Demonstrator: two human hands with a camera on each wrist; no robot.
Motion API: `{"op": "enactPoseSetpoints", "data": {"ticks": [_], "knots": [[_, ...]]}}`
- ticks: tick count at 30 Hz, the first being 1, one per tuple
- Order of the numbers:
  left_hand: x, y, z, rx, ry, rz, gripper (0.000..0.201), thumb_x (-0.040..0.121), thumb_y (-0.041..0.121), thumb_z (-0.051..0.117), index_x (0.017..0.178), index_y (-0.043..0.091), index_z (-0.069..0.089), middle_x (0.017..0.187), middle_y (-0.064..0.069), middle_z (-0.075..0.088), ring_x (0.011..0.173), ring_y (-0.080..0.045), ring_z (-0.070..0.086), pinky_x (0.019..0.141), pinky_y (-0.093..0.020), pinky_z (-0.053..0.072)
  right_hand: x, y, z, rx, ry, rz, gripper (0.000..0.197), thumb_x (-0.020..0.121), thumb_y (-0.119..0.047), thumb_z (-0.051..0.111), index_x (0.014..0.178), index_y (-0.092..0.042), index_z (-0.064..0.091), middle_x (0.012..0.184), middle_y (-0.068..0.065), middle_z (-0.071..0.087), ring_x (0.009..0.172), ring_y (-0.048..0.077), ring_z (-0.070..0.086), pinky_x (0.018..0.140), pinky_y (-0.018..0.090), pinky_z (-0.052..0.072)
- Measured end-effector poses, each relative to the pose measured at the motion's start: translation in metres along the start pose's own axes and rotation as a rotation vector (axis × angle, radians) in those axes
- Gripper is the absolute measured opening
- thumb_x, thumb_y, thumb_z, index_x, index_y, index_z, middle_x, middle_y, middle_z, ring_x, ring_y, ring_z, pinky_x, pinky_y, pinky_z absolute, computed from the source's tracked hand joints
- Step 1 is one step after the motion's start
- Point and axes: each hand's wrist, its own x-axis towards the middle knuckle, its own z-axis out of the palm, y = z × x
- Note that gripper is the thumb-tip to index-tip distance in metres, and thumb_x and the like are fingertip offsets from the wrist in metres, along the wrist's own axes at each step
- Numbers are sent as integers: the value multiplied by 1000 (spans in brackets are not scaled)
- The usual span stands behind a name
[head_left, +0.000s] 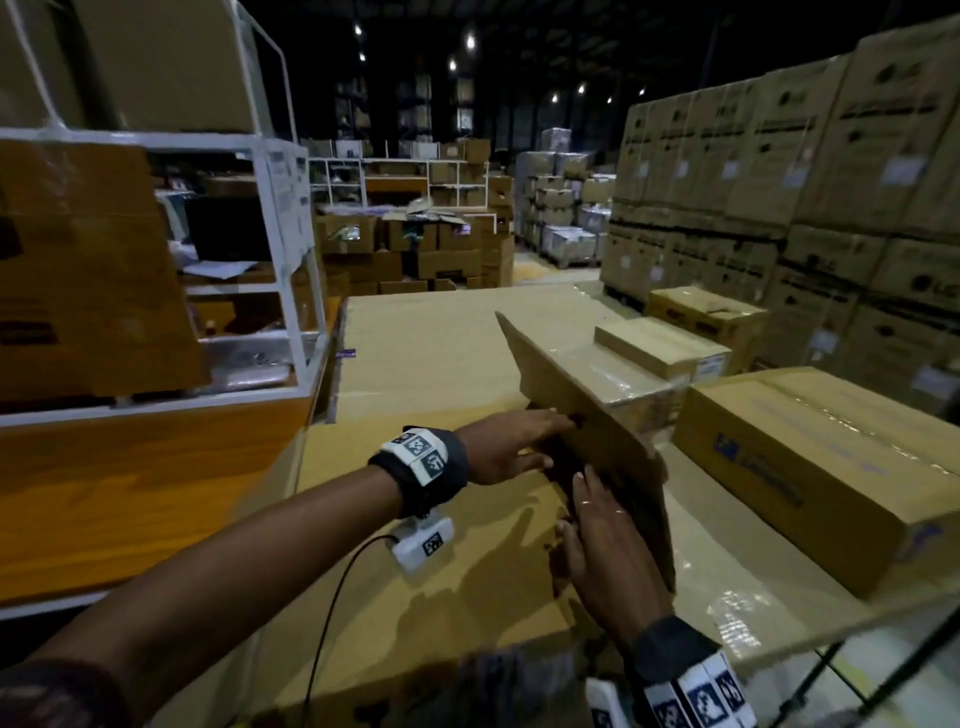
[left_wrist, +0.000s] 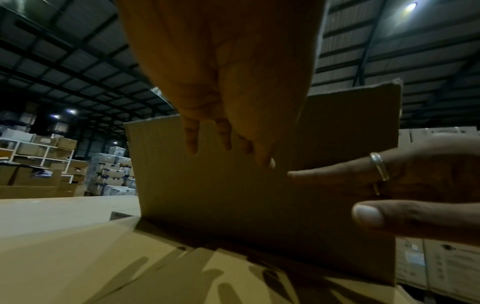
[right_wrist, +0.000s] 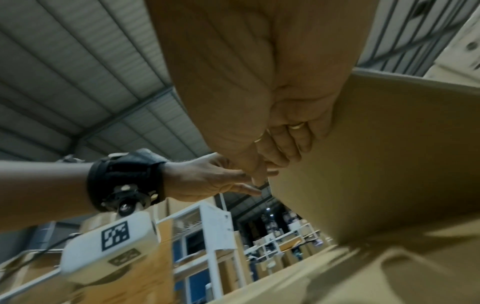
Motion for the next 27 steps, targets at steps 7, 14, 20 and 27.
{"op": "enactPoseSetpoints", "data": {"ticks": [7, 14, 20, 27], "knots": [[97, -14, 62, 3, -177, 166, 44, 106, 23, 47, 150, 23, 44, 159, -4, 41, 150, -25, 29, 114, -49, 38, 20, 78, 22, -66, -18, 48, 62, 102, -23, 49, 158, -12, 24, 163, 12, 26, 152, 27, 23, 121, 33, 10], [130, -34, 117, -41, -454, 133, 42, 105, 35, 51, 146, 26, 53, 152, -1, 51, 152, -24, 25, 119, -49, 31, 14, 123, 47, 32, -61, 204, 51, 100, -42, 34, 131, -11, 61, 127, 9, 67, 116, 26, 65, 96, 37, 53], [125, -50, 134, -175, -327, 167, 34, 104, 38, 53, 135, 28, 64, 141, 9, 61, 138, -17, 48, 123, -46, 23, 17, 120, 50, 128, -120, 291, 40, 106, -32, 34, 140, -20, 50, 128, 4, 65, 113, 25, 62, 93, 36, 47], [134, -55, 119, -258, -366, 141, 34, 100, 36, 62, 130, 24, 68, 135, 3, 66, 129, -17, 57, 110, -40, 43, 31, 123, 32, 149, -258, 239, 19, 107, -26, 33, 106, -22, 52, 102, 2, 60, 97, 24, 59, 71, 31, 33]]}}
